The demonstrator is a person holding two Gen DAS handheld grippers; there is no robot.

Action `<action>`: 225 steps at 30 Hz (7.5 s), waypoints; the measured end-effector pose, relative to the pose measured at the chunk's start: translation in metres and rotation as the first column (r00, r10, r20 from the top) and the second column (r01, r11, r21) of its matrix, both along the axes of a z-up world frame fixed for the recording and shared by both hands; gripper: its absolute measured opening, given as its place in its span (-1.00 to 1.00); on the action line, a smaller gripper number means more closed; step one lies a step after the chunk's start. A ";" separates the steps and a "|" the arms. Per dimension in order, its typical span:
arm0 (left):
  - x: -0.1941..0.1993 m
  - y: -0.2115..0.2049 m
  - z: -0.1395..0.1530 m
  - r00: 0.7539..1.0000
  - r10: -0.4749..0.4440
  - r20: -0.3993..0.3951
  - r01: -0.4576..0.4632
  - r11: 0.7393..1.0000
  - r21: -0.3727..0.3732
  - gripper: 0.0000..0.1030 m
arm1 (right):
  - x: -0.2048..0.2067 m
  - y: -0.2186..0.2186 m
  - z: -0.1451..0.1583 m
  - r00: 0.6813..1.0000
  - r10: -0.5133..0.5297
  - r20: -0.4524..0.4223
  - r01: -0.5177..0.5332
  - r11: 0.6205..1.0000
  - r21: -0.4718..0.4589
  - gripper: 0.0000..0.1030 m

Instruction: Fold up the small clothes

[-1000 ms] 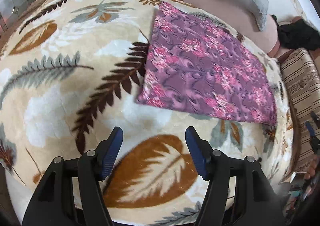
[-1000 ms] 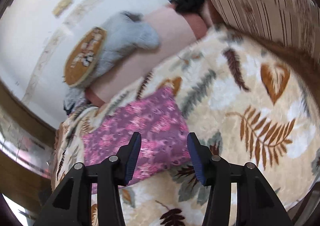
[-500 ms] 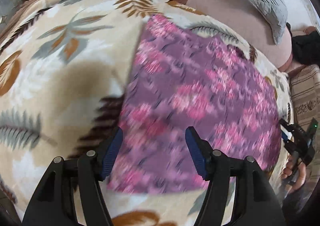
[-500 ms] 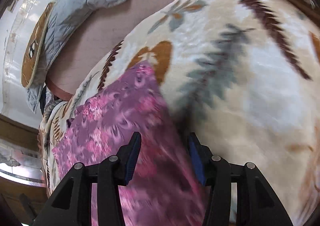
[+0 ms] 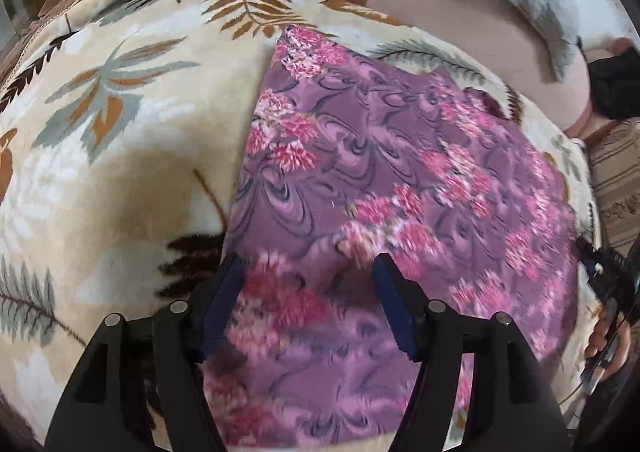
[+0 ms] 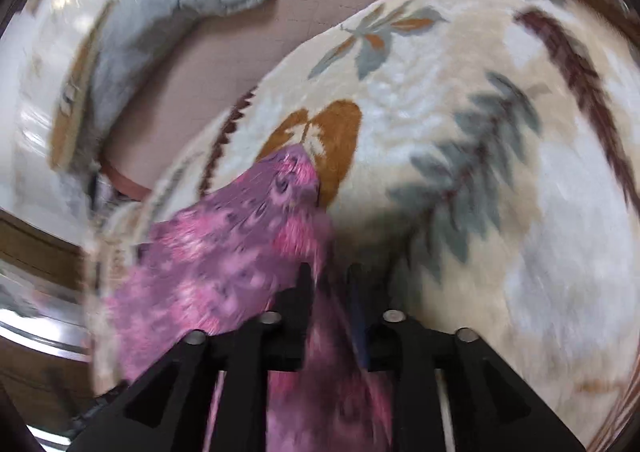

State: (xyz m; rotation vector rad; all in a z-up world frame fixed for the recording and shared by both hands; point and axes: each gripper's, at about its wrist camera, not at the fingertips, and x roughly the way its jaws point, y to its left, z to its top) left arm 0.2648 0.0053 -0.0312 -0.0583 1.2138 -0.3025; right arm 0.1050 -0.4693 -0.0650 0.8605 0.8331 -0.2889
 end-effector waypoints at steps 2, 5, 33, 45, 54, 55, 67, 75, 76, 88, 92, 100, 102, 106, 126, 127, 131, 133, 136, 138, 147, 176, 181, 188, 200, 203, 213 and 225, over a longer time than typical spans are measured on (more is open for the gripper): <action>-0.009 0.004 0.001 1.000 0.003 -0.001 -0.003 1.000 -0.027 0.29 | -0.024 0.003 -0.004 1.000 0.000 0.005 0.000 1.000 0.024 -0.24; -0.022 0.005 -0.003 1.000 0.012 -0.002 -0.012 0.999 -0.030 0.30 | -0.051 0.012 -0.013 1.000 0.014 0.015 -0.015 0.998 0.069 -0.23; 0.069 -0.007 0.022 0.994 0.099 -0.056 -0.107 0.981 -0.163 0.30 | 0.041 -0.029 -0.006 0.993 -0.107 0.053 0.104 0.993 0.048 -0.18; 0.098 -0.050 -0.011 0.999 0.018 0.043 -0.019 0.999 0.035 0.30 | 0.070 -0.028 -0.017 1.000 -0.025 0.004 0.026 0.996 -0.089 -0.90; 0.047 -0.057 0.013 0.991 -0.092 0.095 0.098 0.994 -0.054 0.32 | 0.027 0.012 0.024 0.967 0.028 0.255 0.006 0.991 -0.130 -0.65; 0.043 -0.061 0.005 0.991 -0.101 0.087 0.105 0.994 -0.040 0.32 | 0.029 0.019 0.016 0.971 0.060 0.233 -0.029 0.990 -0.136 -0.66; -0.012 -0.055 0.016 0.968 -0.206 0.145 0.206 0.978 0.016 0.45 | -0.001 0.066 0.008 0.973 0.210 0.091 -0.177 0.942 -0.286 -0.50; -0.028 -0.026 0.012 0.976 -0.175 0.131 0.175 0.984 0.017 0.47 | -0.022 0.075 0.018 0.972 0.218 0.084 -0.180 0.928 -0.326 -0.47; -0.028 -0.022 0.007 0.981 -0.159 0.116 0.157 0.987 0.019 0.47 | -0.020 0.075 0.010 0.974 0.221 0.058 -0.189 0.922 -0.338 -0.35; -0.006 0.029 0.031 0.991 -0.081 0.110 0.081 0.997 -0.002 0.46 | 0.008 0.205 0.035 0.894 0.447 -0.028 -0.403 0.776 -0.485 -0.11; 0.009 0.079 0.032 0.998 0.047 0.053 -0.042 0.995 -0.087 0.46 | 0.011 0.303 0.021 0.747 0.656 -0.109 -0.602 0.598 -0.530 0.02; 0.023 0.120 0.023 0.995 0.096 0.019 -0.093 0.990 -0.108 0.46 | 0.014 0.449 -0.011 0.513 0.800 -0.313 -0.704 0.183 -0.686 0.25; 0.023 0.127 0.021 0.995 0.094 0.018 -0.091 0.990 -0.105 0.46 | 0.013 0.468 -0.019 0.506 0.784 -0.359 -0.667 0.092 -0.739 0.27; 0.027 0.130 0.021 0.996 0.094 0.004 -0.093 0.989 -0.117 0.46 | 0.032 0.482 -0.022 0.579 0.729 -0.365 -0.596 0.073 -0.800 0.35; 0.081 0.009 0.004 0.973 -0.001 -0.230 -0.067 0.956 -0.286 0.46 | 0.019 0.409 0.023 0.796 0.603 -0.056 -0.359 0.395 -0.846 -0.91; 0.081 0.006 0.004 0.974 -0.003 -0.224 -0.062 0.957 -0.283 0.46 | 0.018 0.406 0.023 0.800 0.599 -0.048 -0.356 0.408 -0.841 -0.91; 0.077 -0.009 0.016 0.990 0.008 -0.142 -0.039 0.974 -0.223 -0.41 | 0.011 0.395 0.023 0.816 0.577 -0.009 -0.343 0.473 -0.812 -0.91; 0.076 -0.013 0.021 0.992 0.014 -0.126 -0.040 0.979 -0.202 -0.75 | 0.008 0.388 0.024 0.827 0.562 0.016 -0.336 0.516 -0.788 -0.91; 0.074 -0.015 0.029 0.994 0.025 -0.109 -0.046 0.981 -0.187 -0.86 | 0.002 0.379 0.026 0.836 0.547 0.054 -0.319 0.563 -0.762 -0.91; 0.072 -0.018 0.035 0.995 0.029 -0.097 -0.046 0.982 -0.182 -0.87 | -0.002 0.373 0.029 0.839 0.538 0.078 -0.307 0.587 -0.750 -0.91; 0.053 -0.063 0.081 1.000 -0.027 -0.016 0.024 0.983 -0.180 -0.88 | -0.029 0.323 0.052 0.873 0.438 0.216 -0.216 0.744 -0.632 -0.90; -0.017 -0.347 0.071 0.935 -0.354 -0.001 0.353 0.932 -0.081 -0.96 | -0.139 0.101 0.029 0.919 -0.153 0.364 0.206 0.972 -0.111 -1.00; -0.019 -0.347 0.063 0.932 -0.361 -0.026 0.357 0.930 -0.092 -0.93 | -0.142 0.064 0.004 0.936 -0.204 0.286 0.221 0.975 -0.029 -0.87; 0.020 -0.292 0.071 0.959 -0.278 -0.058 0.279 0.960 0.011 -0.11 | -0.115 0.053 0.001 0.944 -0.060 0.323 0.061 0.998 0.007 -0.12; -0.001 -0.329 0.032 0.924 -0.335 -0.181 0.361 0.924 0.129 0.20 | -0.076 0.087 -0.029 0.946 -0.009 0.323 0.001 1.000 0.023 -0.05; -0.002 -0.336 0.021 0.921 -0.335 -0.199 0.367 0.917 0.157 0.20 | -0.076 0.096 -0.031 0.944 0.001 0.330 0.001 1.000 -0.006 -0.05; -0.012 -0.357 0.007 0.925 -0.333 -0.184 0.376 0.873 0.309 0.16 | -0.072 0.114 -0.026 0.953 0.095 0.286 -0.049 0.985 -0.163 -0.80; -0.028 -0.336 0.041 0.937 -0.322 -0.139 0.344 0.919 0.190 -0.88 | -0.089 0.103 -0.008 0.921 0.037 0.388 -0.001 0.996 -0.092 -0.93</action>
